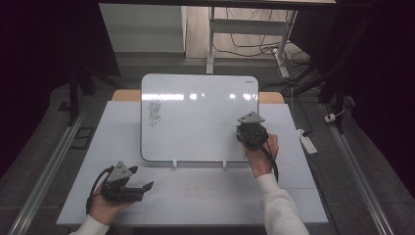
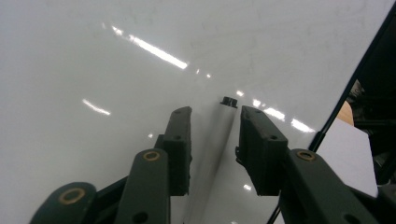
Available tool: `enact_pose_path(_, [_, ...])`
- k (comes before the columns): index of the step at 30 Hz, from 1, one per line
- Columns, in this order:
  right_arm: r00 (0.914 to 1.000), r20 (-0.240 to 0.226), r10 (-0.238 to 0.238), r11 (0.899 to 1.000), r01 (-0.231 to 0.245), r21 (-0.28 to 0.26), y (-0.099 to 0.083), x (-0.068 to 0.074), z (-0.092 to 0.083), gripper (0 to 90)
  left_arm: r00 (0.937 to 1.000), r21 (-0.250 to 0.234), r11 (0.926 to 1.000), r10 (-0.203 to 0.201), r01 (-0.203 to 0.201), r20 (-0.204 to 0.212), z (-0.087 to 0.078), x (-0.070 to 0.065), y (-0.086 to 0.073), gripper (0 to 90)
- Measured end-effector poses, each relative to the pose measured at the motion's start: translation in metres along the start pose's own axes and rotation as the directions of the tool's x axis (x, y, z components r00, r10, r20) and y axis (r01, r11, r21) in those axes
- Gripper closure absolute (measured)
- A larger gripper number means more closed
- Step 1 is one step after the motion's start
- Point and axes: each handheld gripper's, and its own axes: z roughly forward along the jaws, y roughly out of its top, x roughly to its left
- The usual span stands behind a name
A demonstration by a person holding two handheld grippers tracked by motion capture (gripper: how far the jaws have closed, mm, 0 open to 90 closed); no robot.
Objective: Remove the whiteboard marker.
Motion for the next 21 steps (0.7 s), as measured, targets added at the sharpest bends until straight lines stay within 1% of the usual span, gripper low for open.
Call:
enact_pose_path(1, [0.9999,0.011,0.009,1.0,-0.009,0.011,0.0,0.001,0.002,69.3,1.0,0.0,1.0,0.0,0.0,0.0,0.0,0.0,0.0,19.7])
enact_pose_path(3, [0.9995,0.029,0.015,1.0,-0.016,0.016,0.0,0.001,0.004,71.2,1.0,-0.001,1.0,0.0,0.0,0.0,0.0,0.0,0.0,19.7])
enact_pose_path(6, [0.9992,0.032,0.025,1.0,-0.025,0.016,0.0,0.003,0.006,75.6,1.0,-0.003,1.0,-0.001,0.001,0.001,-0.001,0.0,0.0,19.7])
enact_pose_path(8, [0.9989,0.023,0.04,0.999,-0.04,0.013,0.0,0.003,0.007,77.4,1.0,-0.002,1.0,-0.002,0.002,0.0,-0.001,0.0,0.0,19.7])
enact_pose_path(10, [0.9985,0.012,0.054,0.998,-0.054,0.009,0.0,0.004,0.007,81.0,1.0,-0.001,1.0,-0.001,0.001,0.001,0.0,0.0,0.0,19.7])
enact_pose_path(13, [0.9986,0.018,0.05,0.999,-0.051,0.006,0.0,0.005,0.007,81.1,1.0,-0.003,1.0,-0.003,0.003,0.001,-0.001,0.0,0.0,19.7])
enact_pose_path(16, [0.9983,0.006,0.057,0.998,-0.057,-0.004,-0.001,0.004,0.004,81.3,1.0,-0.004,1.0,-0.007,0.007,0.0,-0.001,0.0,0.0,19.7])
enact_pose_path(21, [0.9982,-0.017,0.058,0.997,-0.059,-0.059,-0.002,0.003,-0.009,81.4,1.0,-0.004,0.9999,-0.009,0.009,-0.002,0.0,0.001,-0.001,19.7])
